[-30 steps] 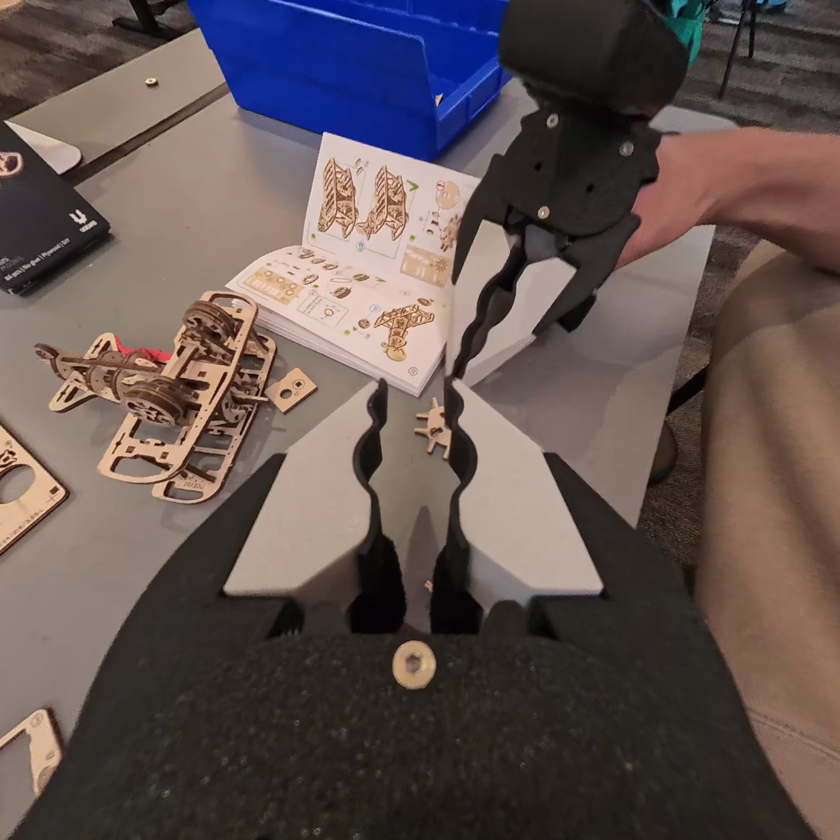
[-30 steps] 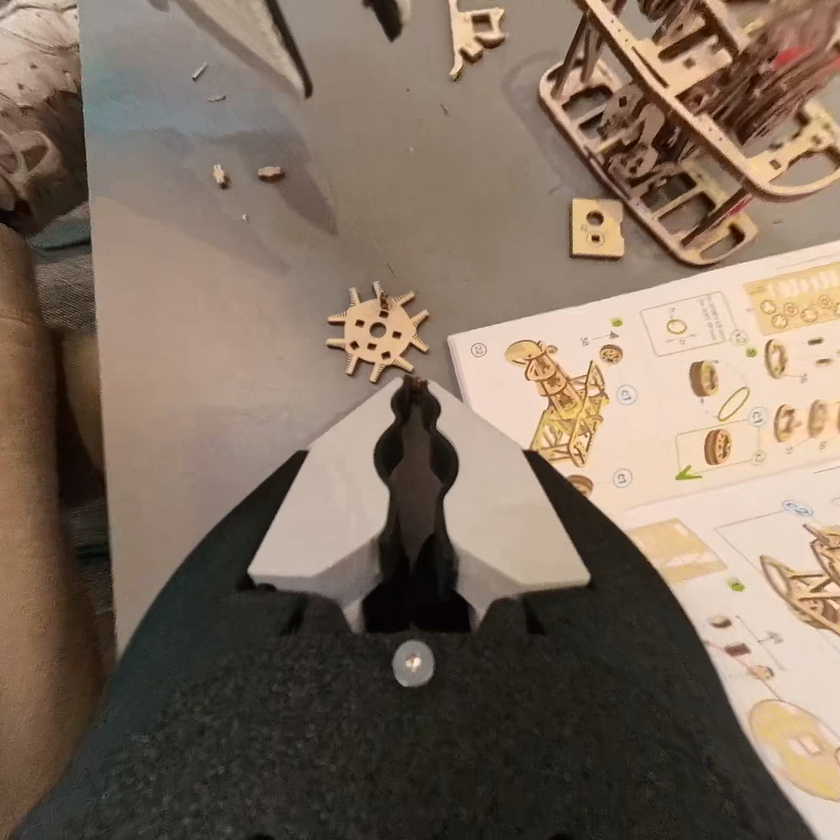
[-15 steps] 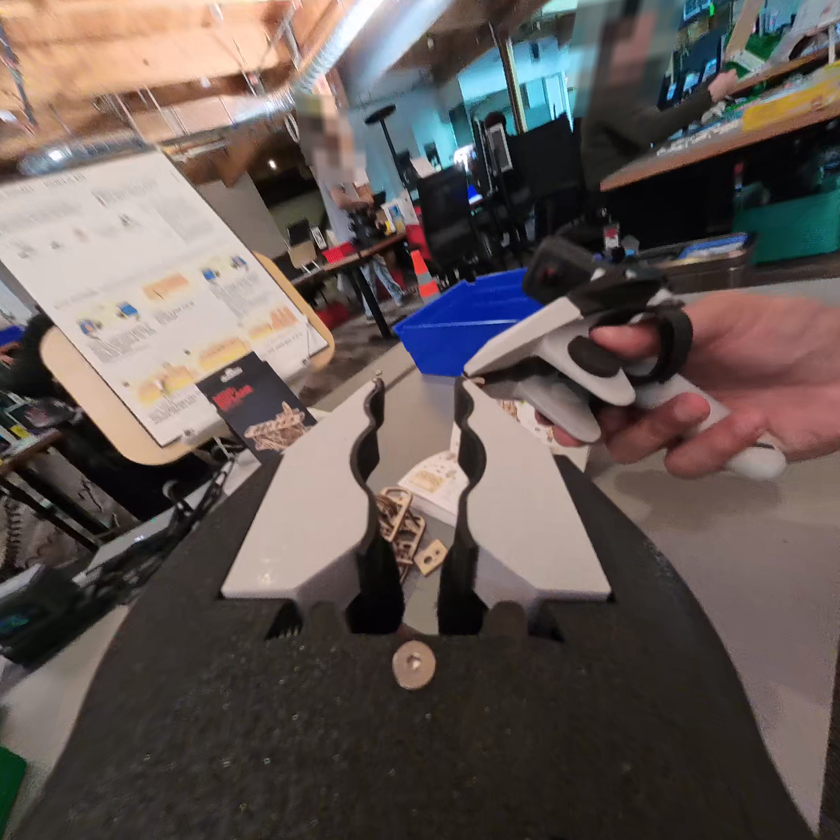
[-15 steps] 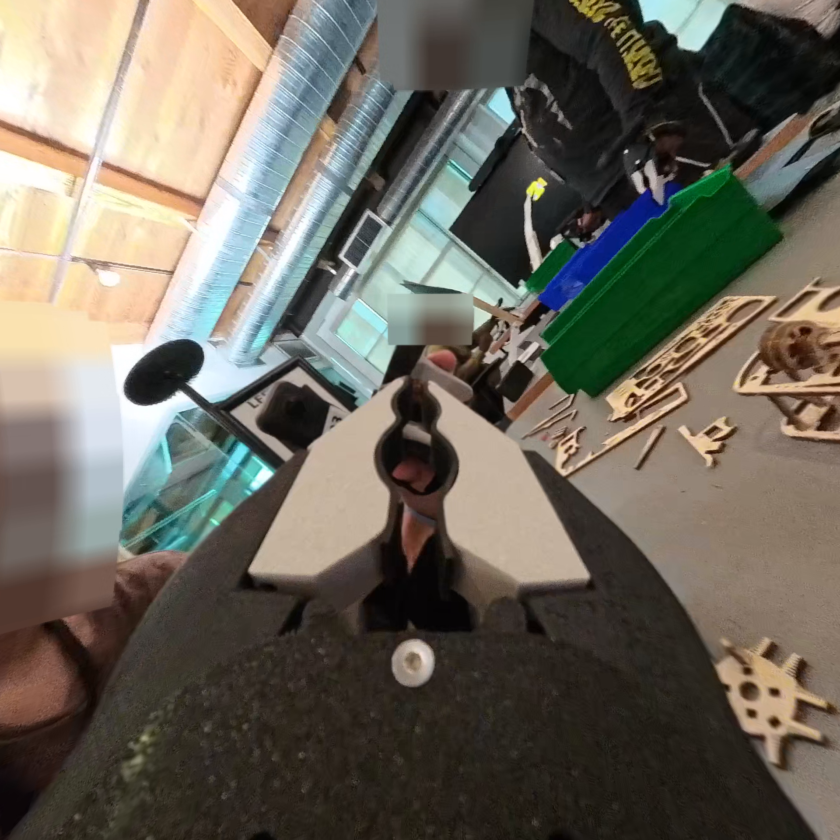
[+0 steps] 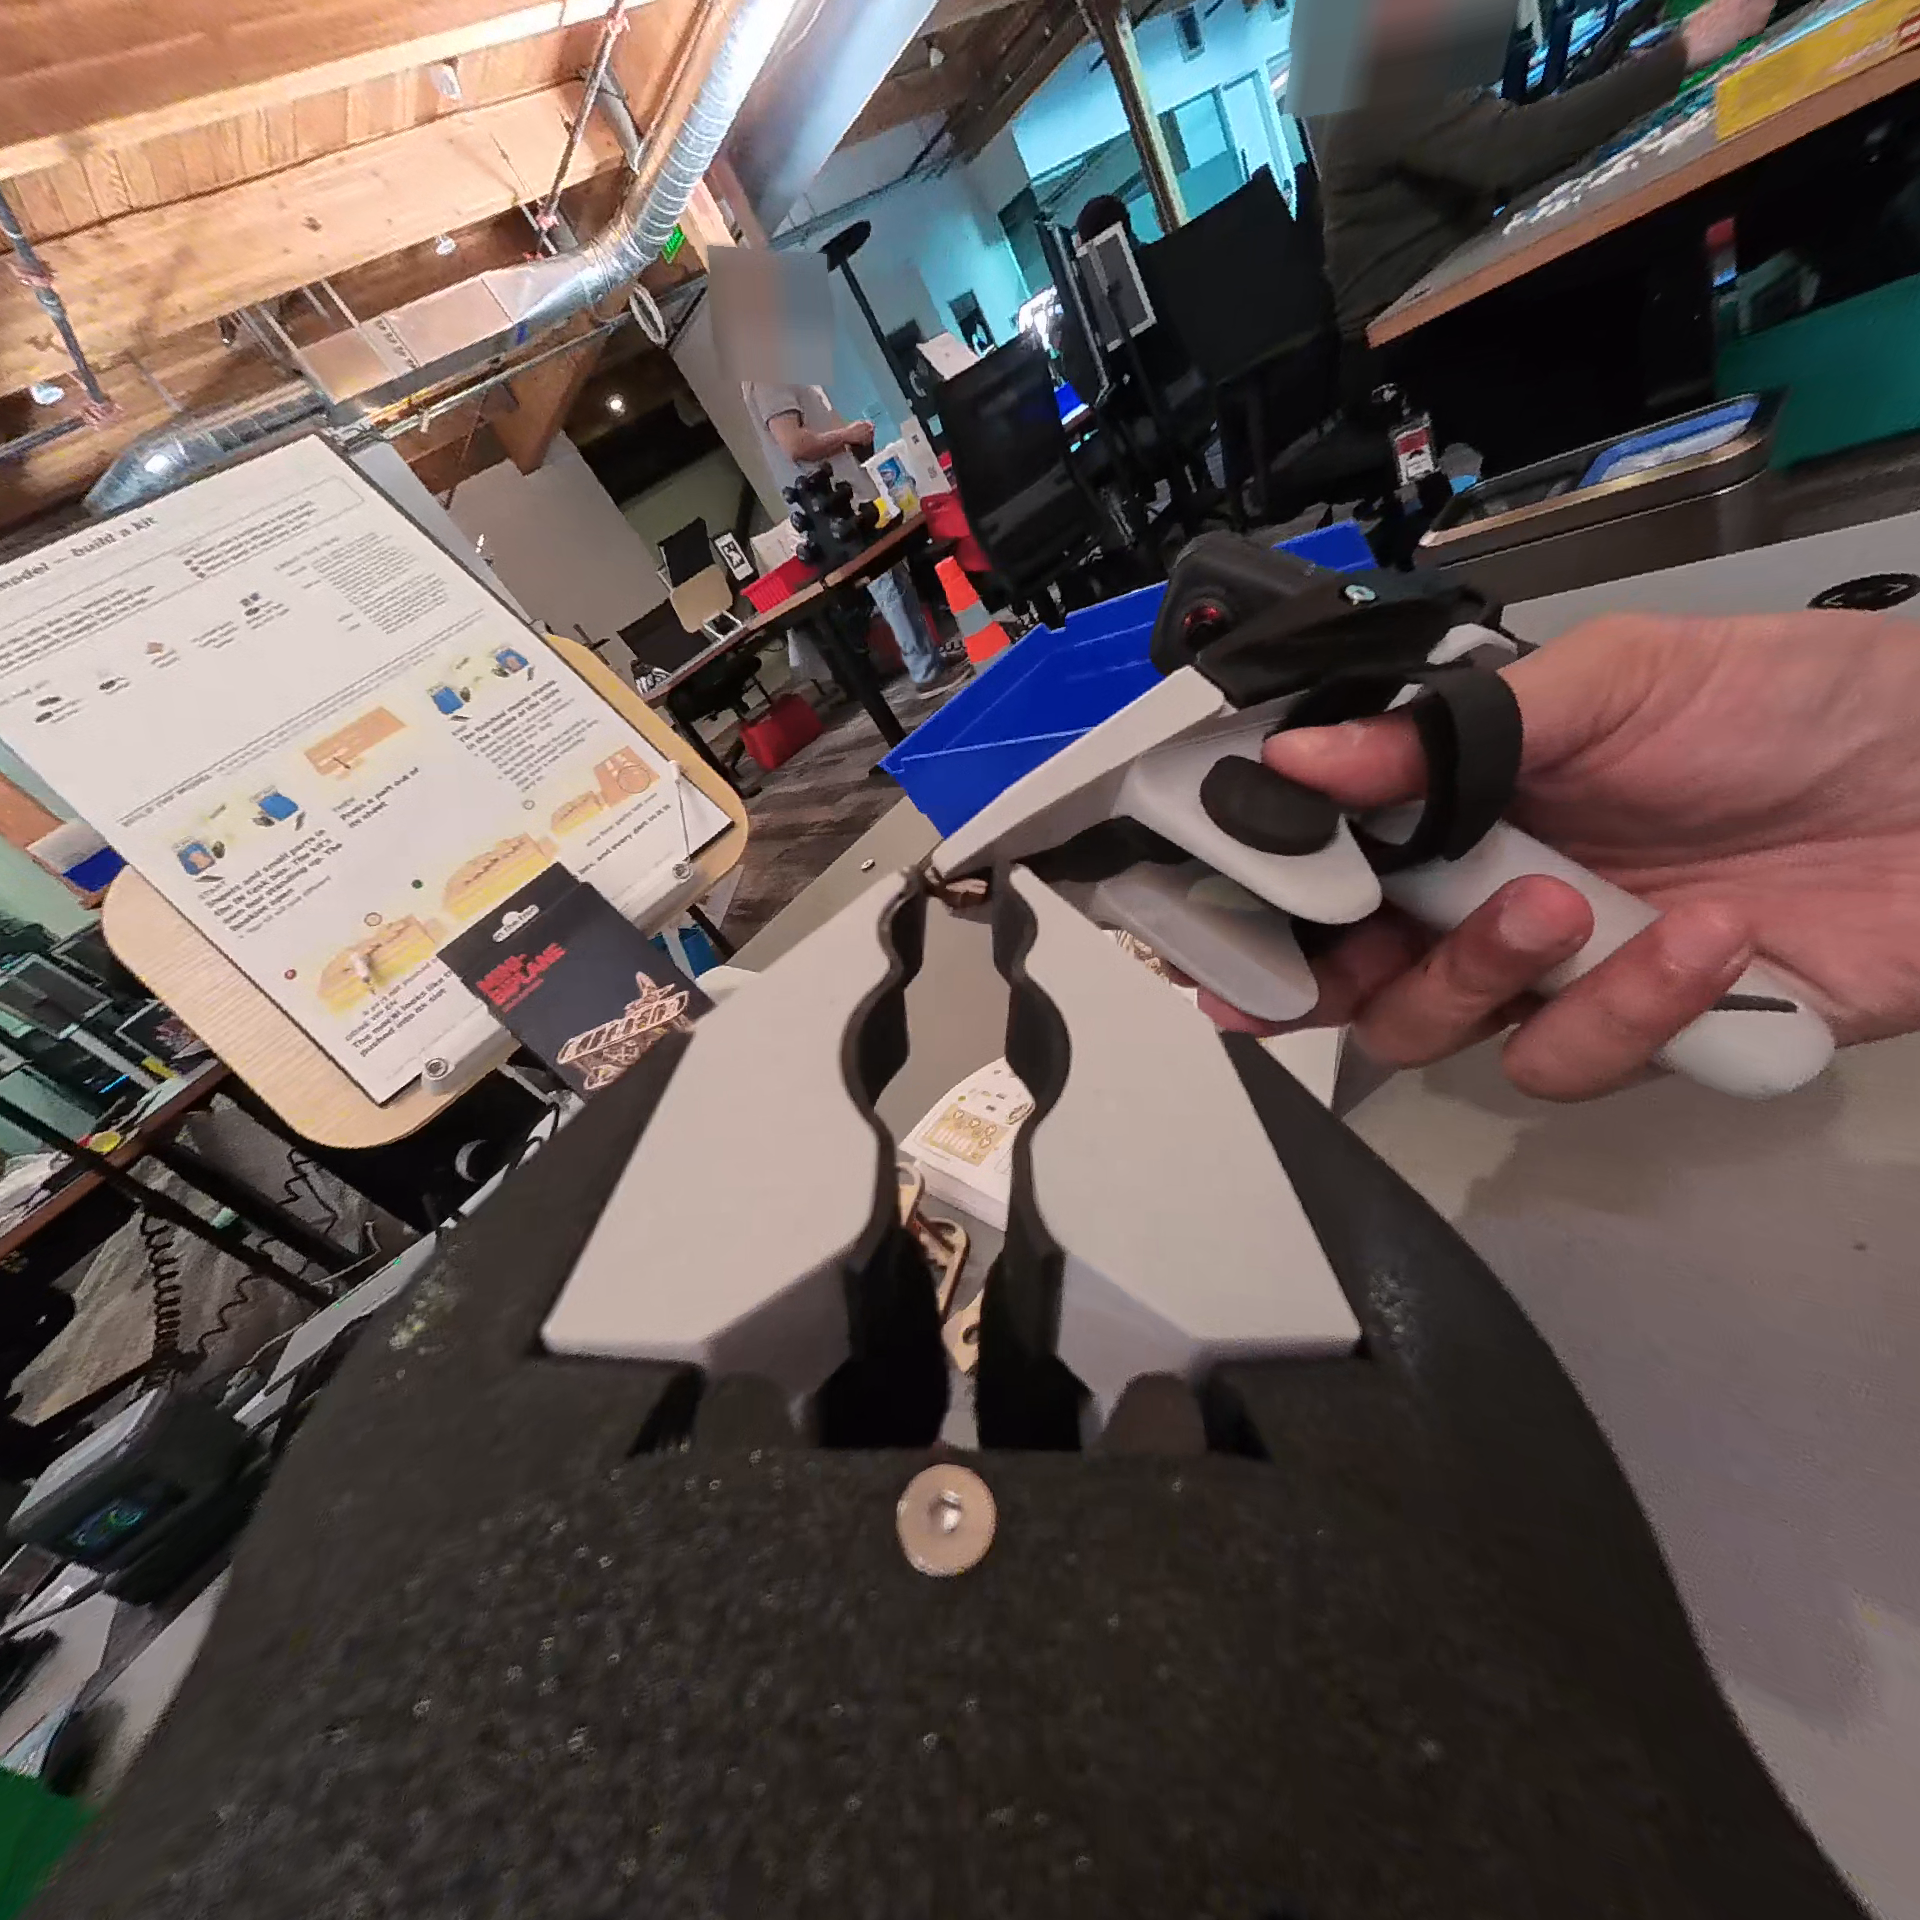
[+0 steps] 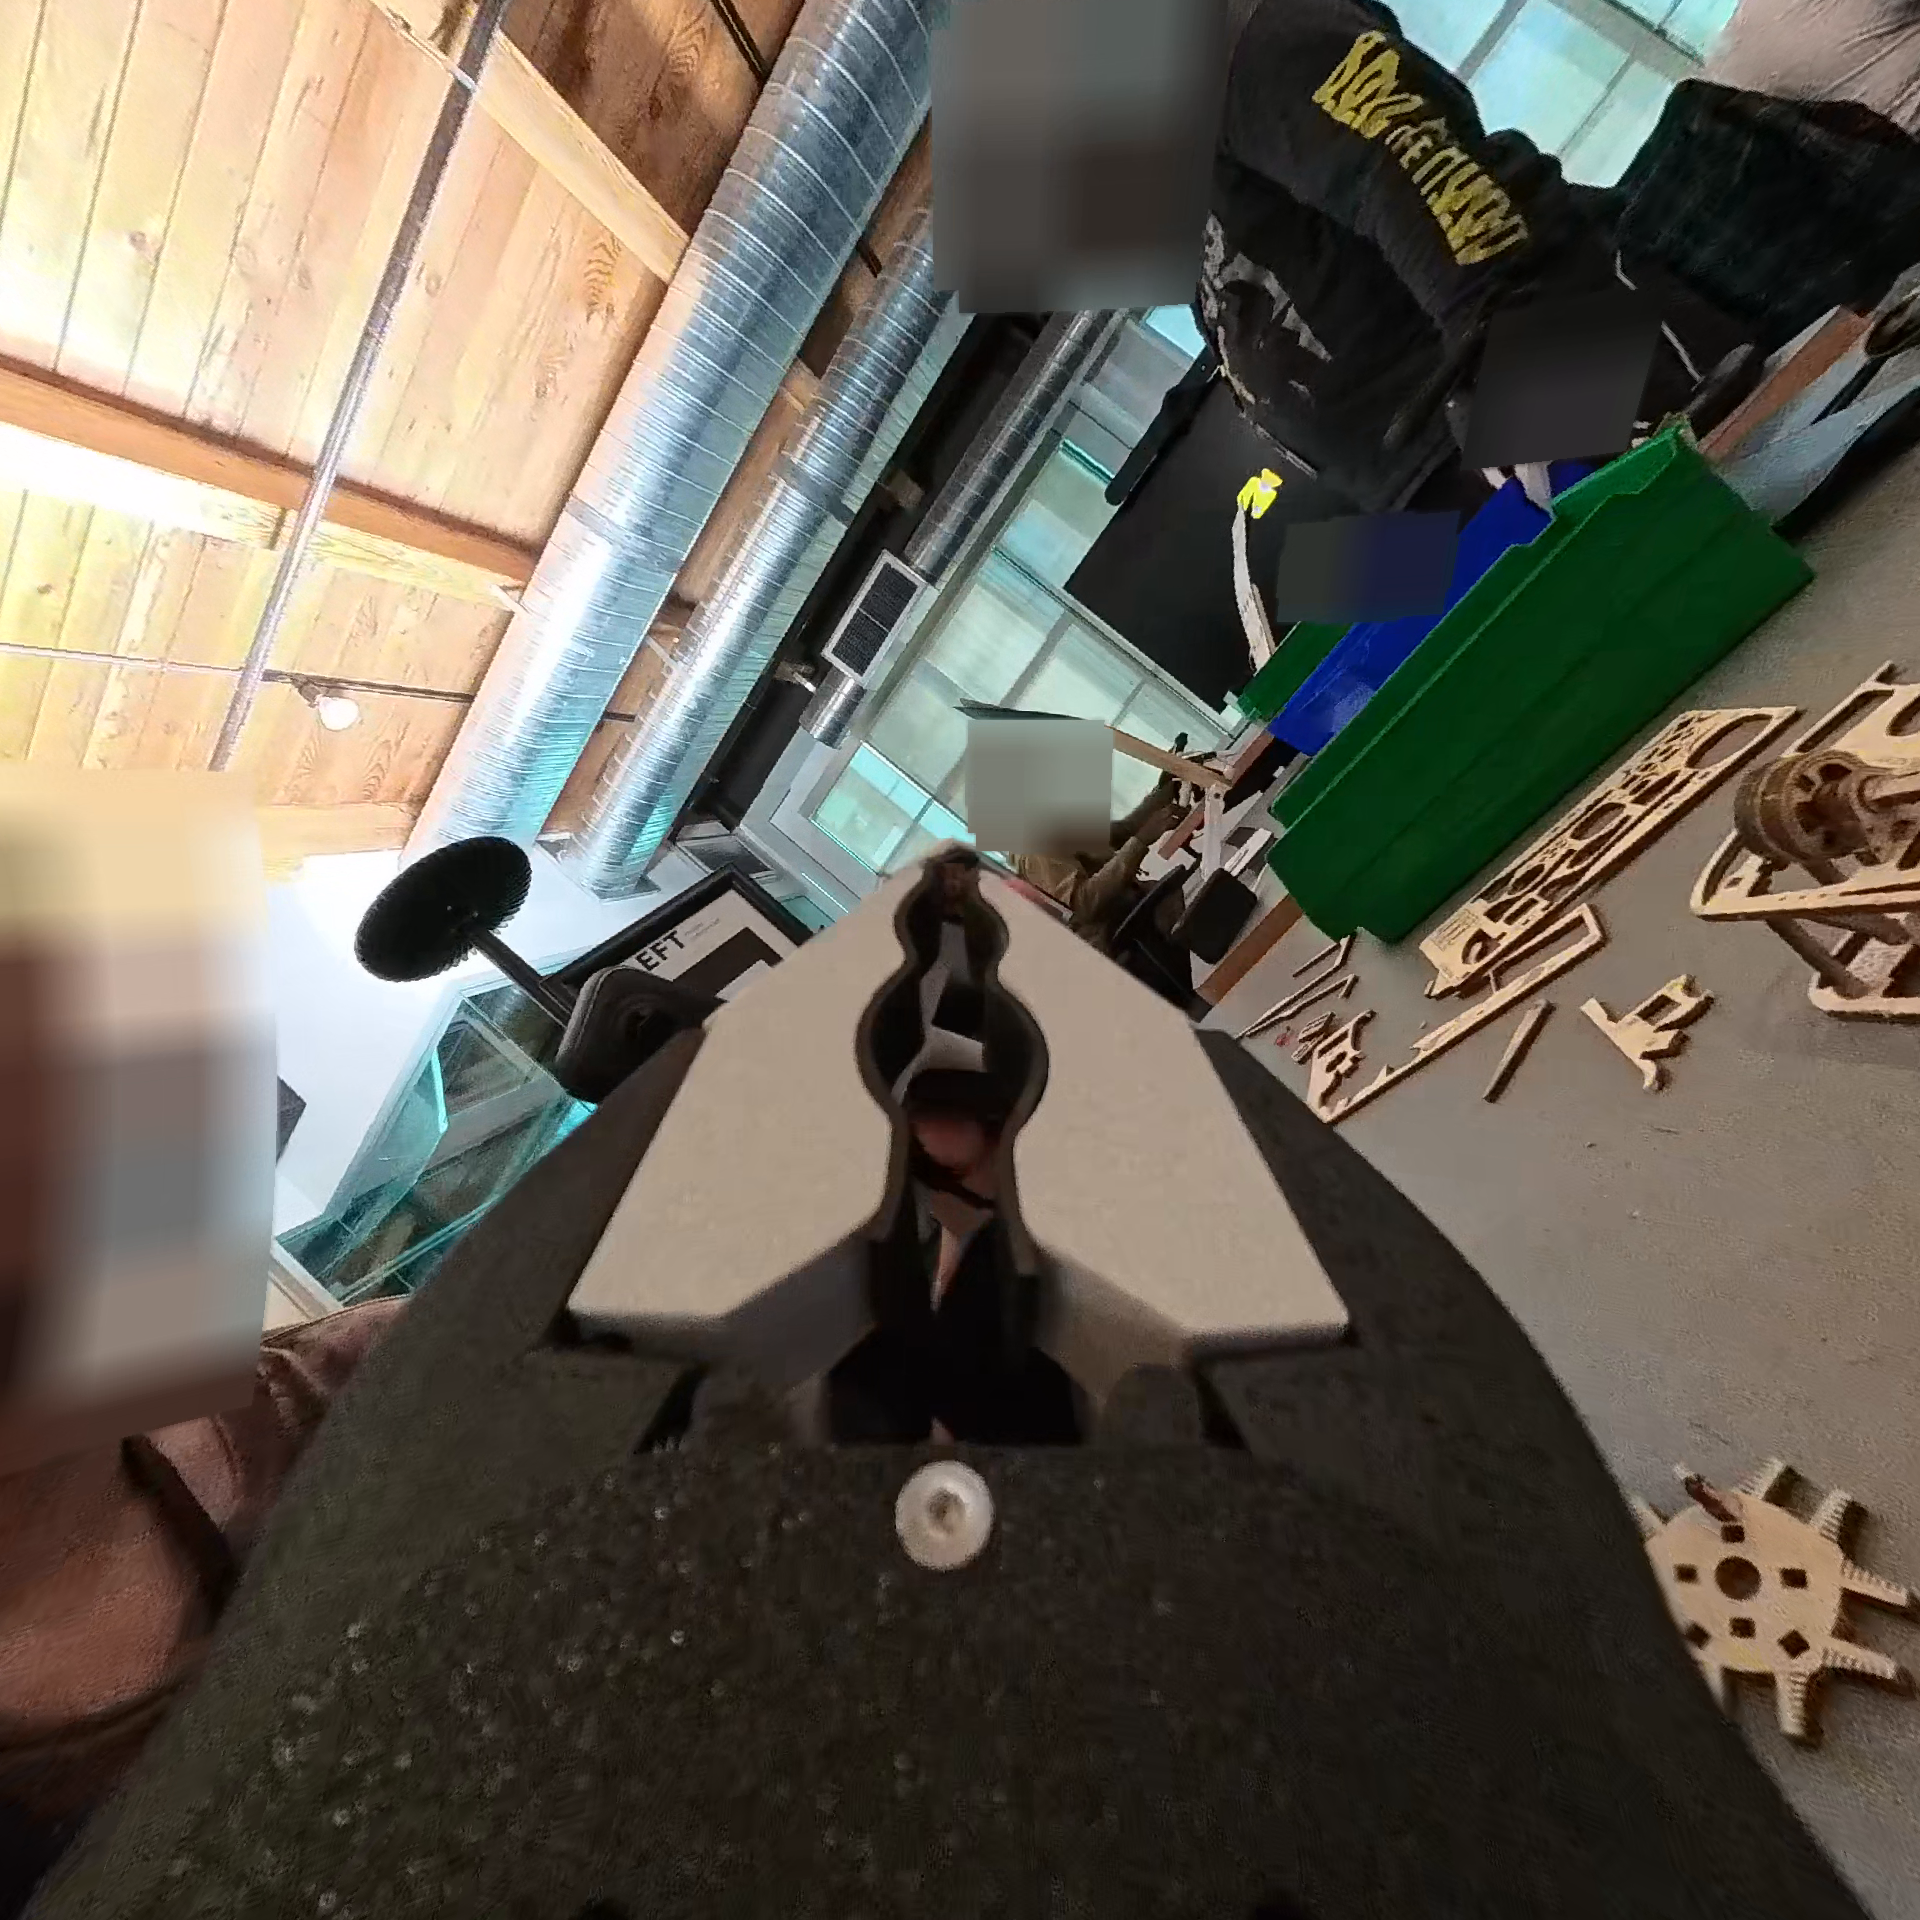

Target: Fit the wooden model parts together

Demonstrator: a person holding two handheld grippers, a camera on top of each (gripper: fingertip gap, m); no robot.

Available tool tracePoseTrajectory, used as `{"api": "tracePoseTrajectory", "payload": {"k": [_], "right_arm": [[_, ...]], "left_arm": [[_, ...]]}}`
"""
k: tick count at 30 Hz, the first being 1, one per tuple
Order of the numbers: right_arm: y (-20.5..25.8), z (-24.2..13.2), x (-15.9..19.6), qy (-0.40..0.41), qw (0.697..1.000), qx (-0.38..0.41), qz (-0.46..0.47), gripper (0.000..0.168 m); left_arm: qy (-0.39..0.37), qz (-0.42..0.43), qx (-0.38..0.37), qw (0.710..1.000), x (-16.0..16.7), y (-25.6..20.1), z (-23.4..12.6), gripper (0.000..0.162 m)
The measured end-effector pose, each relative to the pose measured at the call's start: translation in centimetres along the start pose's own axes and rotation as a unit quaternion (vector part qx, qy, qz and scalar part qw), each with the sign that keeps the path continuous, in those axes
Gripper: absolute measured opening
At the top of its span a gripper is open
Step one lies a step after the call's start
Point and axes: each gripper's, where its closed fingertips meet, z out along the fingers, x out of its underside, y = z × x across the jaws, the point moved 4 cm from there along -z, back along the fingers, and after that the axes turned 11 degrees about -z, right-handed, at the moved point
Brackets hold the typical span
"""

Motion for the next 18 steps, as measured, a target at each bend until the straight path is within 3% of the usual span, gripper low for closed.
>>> {"api": "tracePoseTrajectory", "payload": {"k": [6,11,18], "right_arm": [[0.5,0.0,0.3,0.017,1.0,-0.021,0.01,0.002],[1.2,-0.3,1.2,0.084,0.992,-0.053,0.072,0.003],[1.5,-1.5,1.0,0.193,0.981,-0.002,-0.009,0.009]], "left_arm": [[-0.009,-0.002,0.038,0.999,-0.3,-0.3,-0.6,0.009],[-0.007,-0.01,0.101,0.995,-0.4,-0.9,-1.7,0.009],[0.005,0.012,0.125,0.992,-0.2,-2.0,-1.8,0.008]]}}
